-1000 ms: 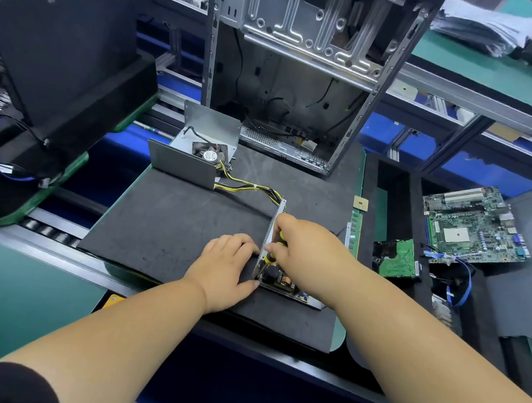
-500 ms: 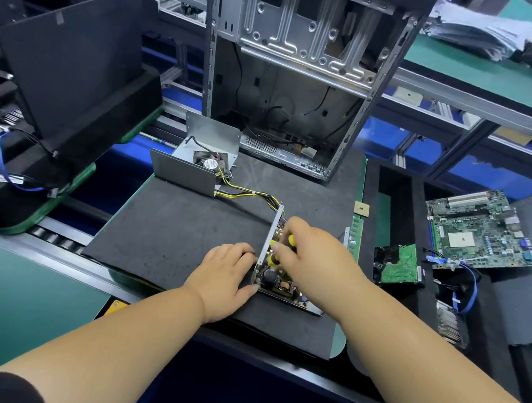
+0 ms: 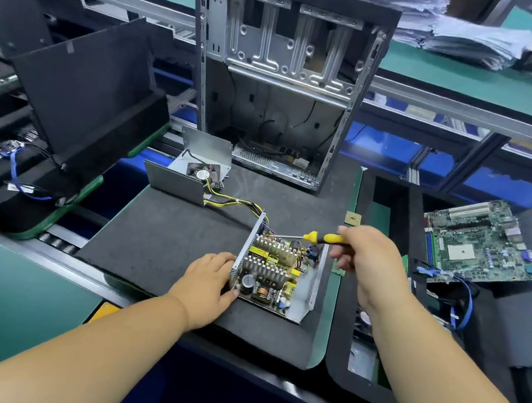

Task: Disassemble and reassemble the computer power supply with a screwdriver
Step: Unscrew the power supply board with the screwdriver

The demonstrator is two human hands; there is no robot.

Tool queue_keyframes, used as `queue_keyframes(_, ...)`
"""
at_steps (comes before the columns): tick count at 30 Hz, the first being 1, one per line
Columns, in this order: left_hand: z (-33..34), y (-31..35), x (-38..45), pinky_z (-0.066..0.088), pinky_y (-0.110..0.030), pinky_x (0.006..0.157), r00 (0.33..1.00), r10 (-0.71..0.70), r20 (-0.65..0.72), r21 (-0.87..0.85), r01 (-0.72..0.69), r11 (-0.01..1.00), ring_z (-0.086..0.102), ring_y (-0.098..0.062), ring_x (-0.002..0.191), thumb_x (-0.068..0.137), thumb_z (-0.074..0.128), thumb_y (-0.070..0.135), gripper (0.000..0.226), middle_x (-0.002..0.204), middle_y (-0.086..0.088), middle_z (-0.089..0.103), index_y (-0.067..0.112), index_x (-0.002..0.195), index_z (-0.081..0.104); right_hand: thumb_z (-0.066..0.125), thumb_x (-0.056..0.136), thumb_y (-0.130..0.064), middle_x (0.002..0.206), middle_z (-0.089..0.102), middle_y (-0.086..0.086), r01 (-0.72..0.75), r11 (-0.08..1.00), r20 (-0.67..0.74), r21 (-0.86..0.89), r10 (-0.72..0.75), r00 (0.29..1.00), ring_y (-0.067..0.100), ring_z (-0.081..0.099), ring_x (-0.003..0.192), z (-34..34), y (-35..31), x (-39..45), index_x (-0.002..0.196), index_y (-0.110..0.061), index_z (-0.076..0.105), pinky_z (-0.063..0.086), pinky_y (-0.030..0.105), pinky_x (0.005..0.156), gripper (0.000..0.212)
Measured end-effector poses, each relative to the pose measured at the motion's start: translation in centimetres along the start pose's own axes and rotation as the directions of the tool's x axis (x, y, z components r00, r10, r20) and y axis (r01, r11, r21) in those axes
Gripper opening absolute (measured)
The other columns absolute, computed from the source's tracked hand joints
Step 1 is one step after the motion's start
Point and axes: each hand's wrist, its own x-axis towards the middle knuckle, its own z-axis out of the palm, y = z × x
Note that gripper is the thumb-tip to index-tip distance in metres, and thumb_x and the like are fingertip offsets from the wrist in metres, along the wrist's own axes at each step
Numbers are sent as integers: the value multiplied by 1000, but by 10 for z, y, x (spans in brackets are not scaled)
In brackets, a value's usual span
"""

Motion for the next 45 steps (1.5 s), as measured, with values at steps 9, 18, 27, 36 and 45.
queue_keyframes(9,-59,5,-4,24,-34,117,990,-74,119,-122,88,989,28,-10,139,93,47,60,62,147,12,38,29,146,37,49,93,-6,68,71,10,-272,887,254,373,184,950,13,53,49,-18,-3,10,97,-3,61,43,25,58,14)
queue_keyframes(18,-71,17,13,44,-29,100,936,-344,75,-477,337,811,56,-1,106,94,56,45,31,114,16,60,35,124,58,71,80,-6,82,70,7,-2,986,171,-164,30,985,17,57,70,-31,26,21,81,-10,71,42,29,65,4)
queue_keyframes(27,-79,9,29,41,-11,71,912,-409,-13,-597,321,736,58,-2,84,92,65,29,14,97,10,65,32,105,65,63,86,-23,81,57,5,-91,637,-3,-766,138,990,21,52,70,-37,95,42,94,-10,47,33,30,54,22)
queue_keyframes(36,-96,-33,50,44,-23,66,878,-450,-162,-545,300,783,59,-11,74,89,65,20,13,84,9,63,32,95,63,72,85,-32,79,56,0,-166,533,-57,-830,215,975,14,52,65,-25,100,41,102,-11,48,34,27,51,36)
queue_keyframes(45,-125,-104,63,47,-28,69,844,-499,-197,-586,307,750,57,-12,70,86,65,21,12,80,9,61,32,85,63,58,89,-30,93,59,3,-150,527,-177,-836,0,984,26,58,78,4,30,63,108,-19,48,40,33,66,25)
